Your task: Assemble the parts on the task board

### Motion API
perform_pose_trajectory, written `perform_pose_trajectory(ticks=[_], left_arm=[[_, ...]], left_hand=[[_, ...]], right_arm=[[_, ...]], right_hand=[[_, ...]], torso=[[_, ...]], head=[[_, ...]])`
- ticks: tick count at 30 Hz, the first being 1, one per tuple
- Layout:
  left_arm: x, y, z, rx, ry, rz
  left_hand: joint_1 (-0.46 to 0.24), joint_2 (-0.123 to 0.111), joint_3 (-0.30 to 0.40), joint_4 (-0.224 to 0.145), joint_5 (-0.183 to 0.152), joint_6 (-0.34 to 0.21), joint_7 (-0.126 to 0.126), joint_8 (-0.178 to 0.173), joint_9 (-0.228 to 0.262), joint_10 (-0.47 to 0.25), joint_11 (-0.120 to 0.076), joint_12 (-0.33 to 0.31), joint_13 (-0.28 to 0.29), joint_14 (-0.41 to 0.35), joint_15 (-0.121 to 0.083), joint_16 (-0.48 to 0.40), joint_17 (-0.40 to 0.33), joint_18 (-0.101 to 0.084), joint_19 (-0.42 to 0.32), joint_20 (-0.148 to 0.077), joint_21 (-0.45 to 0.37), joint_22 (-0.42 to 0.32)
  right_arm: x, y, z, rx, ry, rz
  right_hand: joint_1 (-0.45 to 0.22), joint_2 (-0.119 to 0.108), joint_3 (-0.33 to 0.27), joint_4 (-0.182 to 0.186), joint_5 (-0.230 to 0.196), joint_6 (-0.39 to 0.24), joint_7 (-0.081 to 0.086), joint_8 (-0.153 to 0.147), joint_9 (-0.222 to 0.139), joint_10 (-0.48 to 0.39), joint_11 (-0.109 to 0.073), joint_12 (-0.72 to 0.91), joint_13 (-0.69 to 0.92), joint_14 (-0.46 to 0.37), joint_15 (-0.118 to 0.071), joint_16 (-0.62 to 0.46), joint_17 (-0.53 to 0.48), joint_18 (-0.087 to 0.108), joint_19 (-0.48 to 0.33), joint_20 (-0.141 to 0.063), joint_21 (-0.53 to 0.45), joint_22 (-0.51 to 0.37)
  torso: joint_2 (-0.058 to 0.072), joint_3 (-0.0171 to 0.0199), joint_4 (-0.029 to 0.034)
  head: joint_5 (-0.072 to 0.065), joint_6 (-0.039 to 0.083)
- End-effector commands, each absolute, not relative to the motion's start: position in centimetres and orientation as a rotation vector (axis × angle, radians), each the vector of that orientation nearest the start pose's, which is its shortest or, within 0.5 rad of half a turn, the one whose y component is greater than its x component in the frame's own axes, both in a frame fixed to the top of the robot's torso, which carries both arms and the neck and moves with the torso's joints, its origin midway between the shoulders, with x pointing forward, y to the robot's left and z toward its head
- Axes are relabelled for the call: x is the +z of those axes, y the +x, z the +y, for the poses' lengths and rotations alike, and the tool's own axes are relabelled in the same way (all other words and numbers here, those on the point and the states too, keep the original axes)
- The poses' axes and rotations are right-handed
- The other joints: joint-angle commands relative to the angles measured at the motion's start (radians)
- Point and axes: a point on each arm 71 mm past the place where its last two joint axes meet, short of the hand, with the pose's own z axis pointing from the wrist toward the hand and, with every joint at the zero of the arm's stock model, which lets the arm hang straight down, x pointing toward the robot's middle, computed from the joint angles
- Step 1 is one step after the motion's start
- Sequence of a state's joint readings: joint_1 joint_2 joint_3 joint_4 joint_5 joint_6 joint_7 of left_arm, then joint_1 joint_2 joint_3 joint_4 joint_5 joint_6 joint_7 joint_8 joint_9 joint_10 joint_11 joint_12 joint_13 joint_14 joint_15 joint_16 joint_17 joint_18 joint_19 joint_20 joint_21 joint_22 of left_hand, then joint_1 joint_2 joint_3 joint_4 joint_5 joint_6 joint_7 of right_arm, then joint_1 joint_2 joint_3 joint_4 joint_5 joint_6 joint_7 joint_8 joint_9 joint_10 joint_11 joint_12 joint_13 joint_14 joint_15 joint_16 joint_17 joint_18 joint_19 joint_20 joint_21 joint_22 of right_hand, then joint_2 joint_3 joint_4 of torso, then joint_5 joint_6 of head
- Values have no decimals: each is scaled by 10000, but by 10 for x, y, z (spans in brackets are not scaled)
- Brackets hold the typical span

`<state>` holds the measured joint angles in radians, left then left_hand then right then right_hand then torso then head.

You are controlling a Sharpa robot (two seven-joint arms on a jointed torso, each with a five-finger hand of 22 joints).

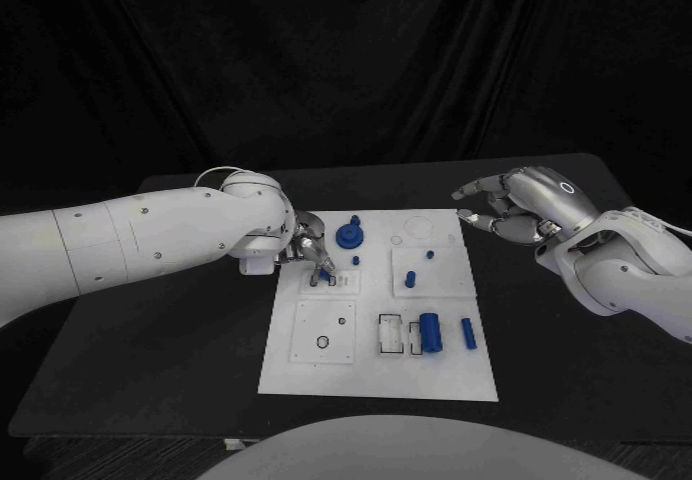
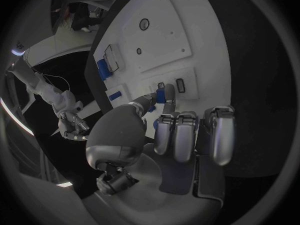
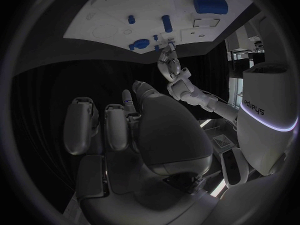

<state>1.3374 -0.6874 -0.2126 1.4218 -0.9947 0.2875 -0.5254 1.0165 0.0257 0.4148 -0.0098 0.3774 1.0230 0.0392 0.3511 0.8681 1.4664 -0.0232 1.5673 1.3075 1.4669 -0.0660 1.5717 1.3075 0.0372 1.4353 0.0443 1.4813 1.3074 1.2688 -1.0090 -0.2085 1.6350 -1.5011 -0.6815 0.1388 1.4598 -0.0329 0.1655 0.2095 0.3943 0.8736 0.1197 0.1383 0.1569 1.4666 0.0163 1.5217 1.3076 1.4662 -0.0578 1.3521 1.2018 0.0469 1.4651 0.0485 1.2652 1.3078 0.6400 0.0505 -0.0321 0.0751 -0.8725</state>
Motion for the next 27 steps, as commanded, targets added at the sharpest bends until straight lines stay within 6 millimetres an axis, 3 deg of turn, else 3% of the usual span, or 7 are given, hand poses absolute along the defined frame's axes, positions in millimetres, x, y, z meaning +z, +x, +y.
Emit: perform_pose_trajectory(ticks=[1,5,13,21,23,24,27], left_arm=[[-233,485,175,-3490,-195,24855],[-234,484,177,-3440,-479,24666],[-235,483,180,-3345,-965,24353],[-240,480,182,-3389,-1110,24340],[-241,480,181,-3426,-1122,24340],[-241,479,181,-3443,-1119,24343],[-242,478,180,-3494,-1069,24383]], left_hand=[[-121,70,168,-36,-20,16,-43,-65,1,1044,-44,35,2633,1039,-54,-9,2633,60,46,-18,-43,1321],[-162,76,219,-24,2,31,-45,-87,7,1044,-48,35,2633,1039,-59,-9,2633,48,87,-20,-20,1358],[-262,84,462,-50,90,124,-62,-192,10,1044,-85,35,2633,1039,-99,-9,2633,47,122,-52,-25,1369],[-364,105,547,-3,61,166,-54,-250,14,1044,-82,35,2633,1039,-104,-9,2633,56,102,-62,-57,1339],[-396,113,572,13,54,185,-54,-265,18,1044,-83,35,2633,1039,-105,-9,2633,60,93,-64,-70,1327],[-396,113,572,13,54,185,-54,-265,18,1044,-83,35,2633,1039,-105,-9,2633,60,93,-64,-70,1327],[-430,112,590,27,49,206,-56,-276,24,1044,-84,35,2633,1039,-107,-9,2633,61,90,-65,-78,1321]], right_arm=[[-177,442,-242,7280,-2725,13500],[-177,442,-242,7265,-2716,13540],[-178,442,-242,7254,-2699,13597],[-178,442,-243,7231,-2650,13632],[-178,442,-243,7235,-2613,13649],[-178,442,-243,7236,-2601,13655],[-178,442,-243,7230,-2568,13671]], right_hand=[[88,-11,77,-5,72,97,-3,-43,-19,495,52,-62,1827,392,55,-50,-19,189,177,48,-51,1746],[95,-14,112,-22,132,104,-3,-49,-26,484,53,-72,1812,389,55,-61,-34,193,172,48,-72,1741],[112,-28,194,-66,262,110,2,-67,-43,457,50,-99,1775,380,54,-91,-77,199,163,48,-105,1733],[117,-33,228,-82,311,112,3,-75,-51,441,48,-116,1752,373,53,-112,-108,207,152,47,-145,1722],[117,-33,228,-82,311,112,3,-75,-51,441,48,-116,1752,373,53,-112,-108,207,152,47,-145,1722],[121,-36,244,-91,332,113,2,-79,-54,434,50,-122,1743,370,52,-123,-125,207,151,46,-149,1721],[122,-36,246,-92,335,113,2,-79,-54,434,50,-123,1742,369,52,-125,-128,207,151,46,-149,1721]], torso=[[7,-5,19],[2,-10,32],[9,3,-6],[-3,5,2],[-3,11,9],[-6,31,-1],[-9,29,-2]], head=[[19,-1],[57,-1],[161,-1],[168,-1],[157,-1],[169,-1],[183,-1]])
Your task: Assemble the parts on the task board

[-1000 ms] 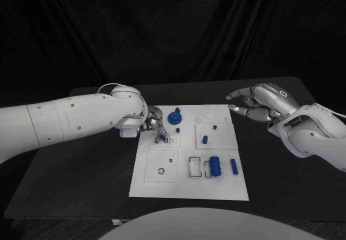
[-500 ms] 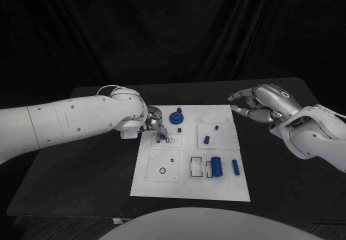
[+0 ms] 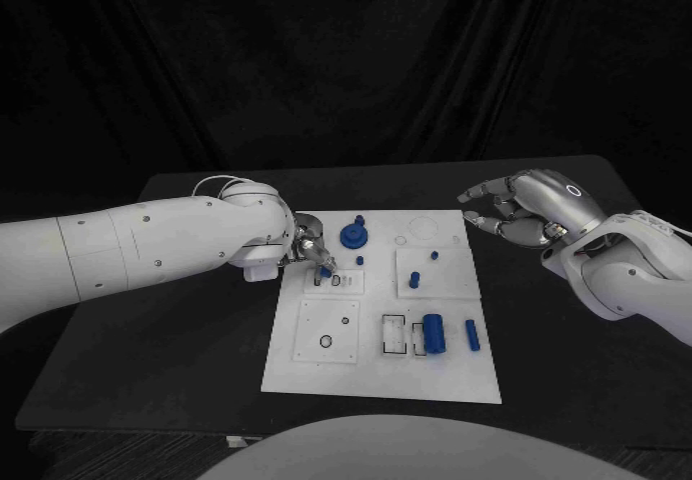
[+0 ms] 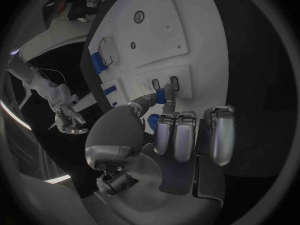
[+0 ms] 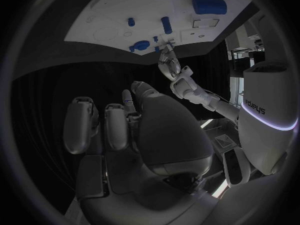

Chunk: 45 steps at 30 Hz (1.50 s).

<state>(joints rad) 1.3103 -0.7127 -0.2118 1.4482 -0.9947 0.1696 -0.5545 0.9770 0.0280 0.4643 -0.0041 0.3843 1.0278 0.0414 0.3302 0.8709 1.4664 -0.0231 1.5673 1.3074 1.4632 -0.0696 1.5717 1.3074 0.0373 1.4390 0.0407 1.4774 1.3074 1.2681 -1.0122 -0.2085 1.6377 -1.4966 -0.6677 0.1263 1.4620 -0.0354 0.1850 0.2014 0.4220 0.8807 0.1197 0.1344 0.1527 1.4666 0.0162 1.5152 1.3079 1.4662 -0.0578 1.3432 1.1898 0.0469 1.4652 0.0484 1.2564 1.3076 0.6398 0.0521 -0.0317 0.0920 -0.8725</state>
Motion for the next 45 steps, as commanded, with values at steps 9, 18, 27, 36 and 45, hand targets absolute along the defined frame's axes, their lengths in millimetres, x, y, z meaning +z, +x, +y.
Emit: perform_pose_trajectory(ticks=[9,18,27,36,45], left_arm=[[-244,474,176,-3599,-787,24610],[-245,471,174,-3657,-599,24782],[-247,469,174,-3713,-499,24895],[-252,467,173,-4251,-1617,25446],[-255,468,175,-4351,-1928,25551]], left_hand=[[-90,79,127,-15,-33,167,-77,-105,-1,1044,-87,35,2634,1076,-72,-9,2634,72,25,-32,-72,1287],[-138,84,177,-6,-37,163,-75,-161,-4,1044,-86,35,2634,1076,-73,-9,2634,82,-3,-34,-107,1254],[-152,84,246,-39,-31,171,-73,-211,0,1044,-87,35,2634,1076,-74,-9,2634,91,-31,-36,-142,1223],[-160,106,385,-100,-27,132,-52,-324,19,1044,-66,35,2634,1076,-59,-9,2634,111,-94,-29,-217,1159],[-213,96,396,-82,-138,111,-21,-384,40,1044,-38,35,2634,1076,-37,-9,2634,120,-128,-14,-256,1130]], right_arm=[[-178,443,-244,7194,-2514,13711],[-179,443,-245,7170,-2454,13771],[-182,443,-245,7149,-2426,13848],[-183,444,-246,7119,-2401,13924],[-184,444,-246,7106,-2396,13974]], right_hand=[[106,-11,73,-21,83,44,2,-43,-15,416,53,-77,1713,366,54,-47,-25,210,145,47,-80,1719],[112,-14,92,-33,103,46,3,-46,-18,403,55,-90,1695,363,55,-57,-40,214,140,47,-100,1713],[120,-15,114,-46,122,48,4,-50,-22,394,58,-99,1683,361,56,-62,-45,216,137,47,-110,1710],[127,-14,132,-56,133,48,5,-53,-25,383,60,-110,1667,358,57,-72,-59,219,134,48,-125,1706],[136,-13,152,-68,143,47,8,-57,-28,377,61,-118,1657,353,59,-88,-84,220,131,48,-133,1704]], torso=[[-10,9,-24],[-10,9,-17],[-13,10,-11],[-17,10,-18],[-12,12,-23]], head=[[15,-1],[37,-1],[38,-1],[62,-1],[80,-1]])
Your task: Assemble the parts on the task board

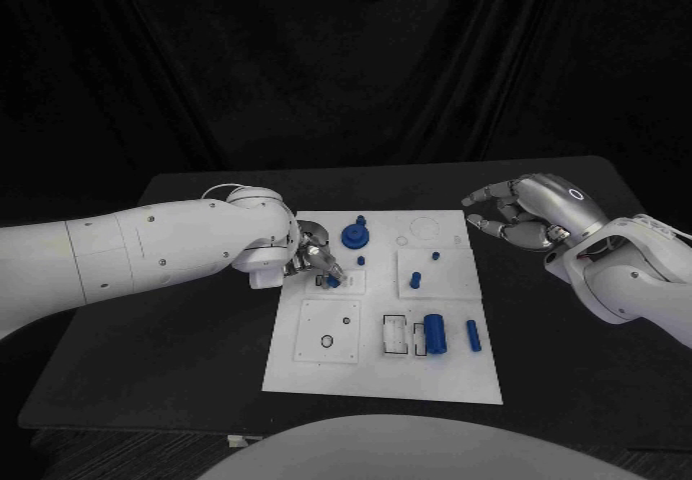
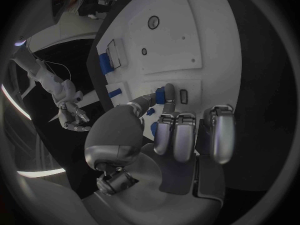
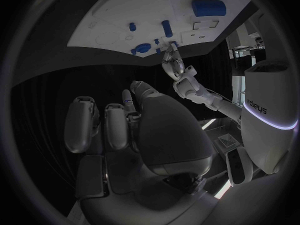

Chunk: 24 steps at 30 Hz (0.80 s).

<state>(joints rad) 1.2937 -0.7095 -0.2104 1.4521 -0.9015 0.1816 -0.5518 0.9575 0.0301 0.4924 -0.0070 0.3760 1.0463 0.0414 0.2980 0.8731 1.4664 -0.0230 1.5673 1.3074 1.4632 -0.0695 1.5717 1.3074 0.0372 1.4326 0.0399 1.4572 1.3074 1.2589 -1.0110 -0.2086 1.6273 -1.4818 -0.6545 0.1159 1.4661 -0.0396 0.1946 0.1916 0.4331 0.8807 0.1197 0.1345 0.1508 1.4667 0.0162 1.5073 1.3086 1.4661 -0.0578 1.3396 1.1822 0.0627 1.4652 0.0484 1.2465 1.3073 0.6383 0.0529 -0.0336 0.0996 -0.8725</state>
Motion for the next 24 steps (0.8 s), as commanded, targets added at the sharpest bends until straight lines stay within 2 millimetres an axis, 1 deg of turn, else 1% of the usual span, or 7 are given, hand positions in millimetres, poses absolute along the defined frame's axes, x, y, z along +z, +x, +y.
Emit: perform_pose_trajectory(ticks=[1,7,14,24], left_arm=[[-255,468,175,-4365,-1944,25548],[-256,468,174,-4420,-2009,25510],[-256,468,174,-4469,-2194,25331],[-253,465,180,-4339,-2177,24950]], left_hand=[[-34,78,112,-42,-94,-72,-17,-74,24,1044,-33,35,2634,1076,-33,-9,2634,122,-72,-1,-62,1124],[-43,83,112,-34,-114,-72,-15,-81,27,1044,-31,35,2634,1076,-31,-9,2634,122,-73,2,-65,1124],[-19,112,143,-47,-117,-74,-22,-95,39,1044,-31,35,2634,1076,-26,-9,2634,119,-64,7,-61,1135],[4,97,158,-78,-89,-45,-27,-91,60,1044,-33,35,2634,1076,-26,-9,2634,113,-42,10,-46,1159]], right_arm=[[-185,444,-246,7106,-2396,13981],[-186,444,-247,7094,-2387,14028],[-187,443,-247,7070,-2368,14073],[-188,443,-249,7011,-2326,14110]], right_hand=[[95,30,56,30,33,48,8,-58,-9,376,61,-38,1650,353,58,-52,-8,62,131,49,-35,1707],[105,34,79,17,41,50,9,-60,-12,372,64,-43,1643,352,60,-54,-9,63,130,49,-42,1705],[113,42,101,7,48,53,10,-62,-14,363,67,-53,1631,352,62,-58,-13,66,124,50,-62,1699],[113,42,101,7,48,53,10,-62,-14,363,67,-53,1631,352,62,-58,-13,66,124,50,-62,1699]], torso=[[0,4,-3],[2,5,-4],[3,-1,-3],[-3,-2,0]], head=[[2,-1],[11,-1],[-17,-1],[-33,-1]])
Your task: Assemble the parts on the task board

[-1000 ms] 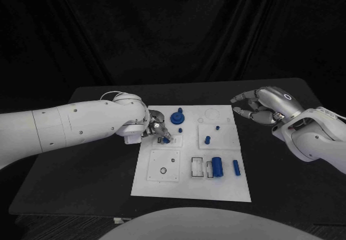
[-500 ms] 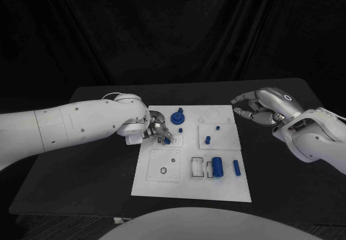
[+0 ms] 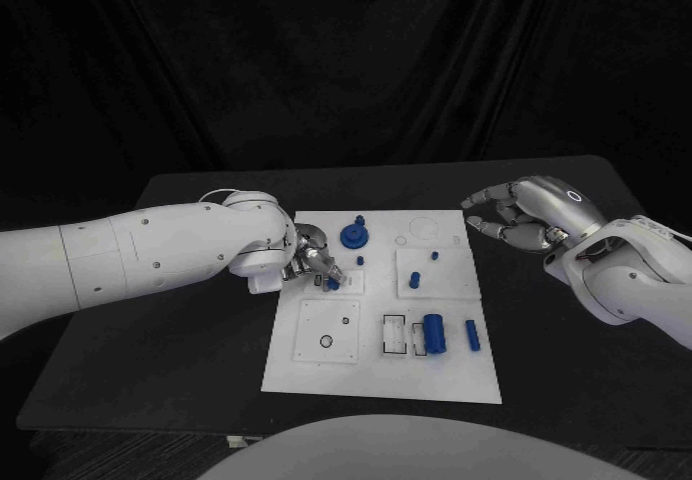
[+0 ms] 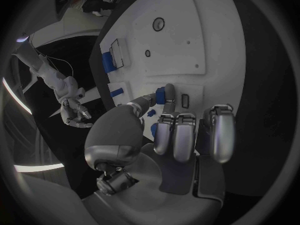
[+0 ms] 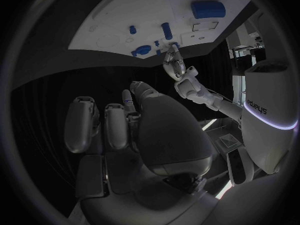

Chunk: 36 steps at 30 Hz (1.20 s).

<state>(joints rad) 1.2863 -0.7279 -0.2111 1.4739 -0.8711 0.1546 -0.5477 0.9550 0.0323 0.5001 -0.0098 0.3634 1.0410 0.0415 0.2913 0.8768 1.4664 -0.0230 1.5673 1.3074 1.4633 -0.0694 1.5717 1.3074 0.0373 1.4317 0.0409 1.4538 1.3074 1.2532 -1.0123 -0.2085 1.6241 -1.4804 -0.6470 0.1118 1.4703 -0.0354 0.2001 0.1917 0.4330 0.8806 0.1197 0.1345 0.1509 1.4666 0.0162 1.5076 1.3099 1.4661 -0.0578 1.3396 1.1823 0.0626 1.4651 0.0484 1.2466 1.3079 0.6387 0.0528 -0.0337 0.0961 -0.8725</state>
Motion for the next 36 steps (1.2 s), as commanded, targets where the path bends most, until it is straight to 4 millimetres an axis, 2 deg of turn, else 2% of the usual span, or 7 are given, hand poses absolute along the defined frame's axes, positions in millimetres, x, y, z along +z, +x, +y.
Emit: perform_pose_trajectory(ticks=[1,17,21,36], left_arm=[[-253,465,180,-4330,-2187,24915],[-252,469,184,-4343,-2383,24596],[-252,471,184,-4334,-2383,24590],[-254,474,184,-4341,-2286,24673]], left_hand=[[29,75,81,-49,37,7,-28,-23,24,1044,-33,35,2634,1075,-26,-9,2634,112,-33,0,-12,1159],[27,65,81,-54,59,29,-30,-19,36,1044,-36,35,2634,1075,-27,-9,2634,106,-14,1,1,1179],[27,68,84,-52,67,33,-31,-20,39,1044,-36,35,2634,1075,-28,-9,2634,106,-11,1,3,1182],[23,81,91,-41,82,37,-29,-26,44,1044,-37,35,2634,1075,-29,-9,2634,111,-24,1,-10,1168]], right_arm=[[-188,444,-249,7006,-2324,14114],[-190,444,-249,6980,-2310,14166],[-190,444,-249,6976,-2307,14192],[-194,444,-249,6973,-2248,14301]], right_hand=[[71,0,46,6,48,54,10,-62,-16,364,67,-56,1619,352,61,-58,-14,68,125,50,-62,1693],[79,5,75,-8,57,57,13,-65,-20,361,74,-59,1615,348,65,-72,-33,70,120,52,-78,1689],[79,5,75,-8,57,57,13,-65,-20,361,74,-59,1615,348,65,-72,-33,70,120,52,-78,1689],[81,3,91,-17,62,59,16,-68,-22,357,79,-64,1610,347,68,-77,-41,70,120,53,-81,1688]], torso=[[-5,-2,1],[-8,-5,-4],[-8,-4,12],[-8,3,-6]], head=[[2,-1],[-8,-1],[-18,-1],[6,-1]])
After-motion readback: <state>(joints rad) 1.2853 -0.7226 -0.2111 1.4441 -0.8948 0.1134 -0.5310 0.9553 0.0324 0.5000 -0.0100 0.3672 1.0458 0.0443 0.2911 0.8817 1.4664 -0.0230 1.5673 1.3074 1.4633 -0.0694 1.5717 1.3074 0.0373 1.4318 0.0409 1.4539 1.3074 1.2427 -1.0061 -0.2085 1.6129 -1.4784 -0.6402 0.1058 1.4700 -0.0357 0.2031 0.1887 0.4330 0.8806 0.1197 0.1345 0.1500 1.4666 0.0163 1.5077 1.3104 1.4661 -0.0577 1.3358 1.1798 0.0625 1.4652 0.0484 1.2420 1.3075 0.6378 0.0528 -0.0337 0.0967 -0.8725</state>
